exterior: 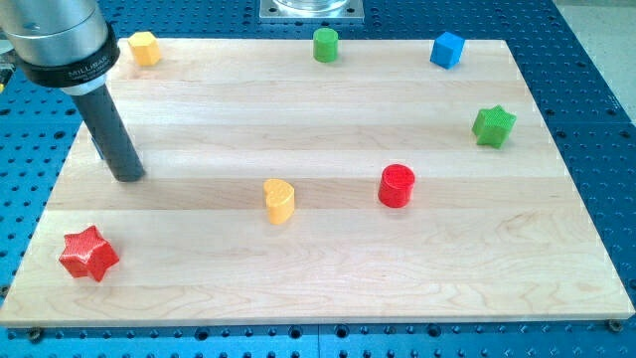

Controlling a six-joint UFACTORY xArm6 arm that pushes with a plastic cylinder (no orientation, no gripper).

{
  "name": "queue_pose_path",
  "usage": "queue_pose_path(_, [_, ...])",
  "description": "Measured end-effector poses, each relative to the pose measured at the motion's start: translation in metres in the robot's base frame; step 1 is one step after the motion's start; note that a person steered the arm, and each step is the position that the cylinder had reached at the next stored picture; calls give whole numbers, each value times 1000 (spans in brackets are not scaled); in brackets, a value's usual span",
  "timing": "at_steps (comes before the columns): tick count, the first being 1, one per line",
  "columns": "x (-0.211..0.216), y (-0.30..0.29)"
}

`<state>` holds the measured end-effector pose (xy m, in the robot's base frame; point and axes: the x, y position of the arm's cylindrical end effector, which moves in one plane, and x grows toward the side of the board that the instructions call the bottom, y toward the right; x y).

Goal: Move the yellow heart towards the bottom center of the board

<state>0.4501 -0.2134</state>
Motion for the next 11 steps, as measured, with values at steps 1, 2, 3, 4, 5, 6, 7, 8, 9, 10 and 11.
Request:
queue_pose_path(1, [0,38])
queue_pose_path(2, [0,39])
queue_pose_path(3, [0,53])
queue_pose_path(4, [5,86])
queue_pose_path(5, [17,115])
queue_pose_path(6, [68,157])
queue_pose_path(7, [55,153])
queue_pose_path(8, [8,147])
queue_pose_path(9, [-6,171])
queue_pose_path(10, [53,203])
queue_pose_path(11, [102,223])
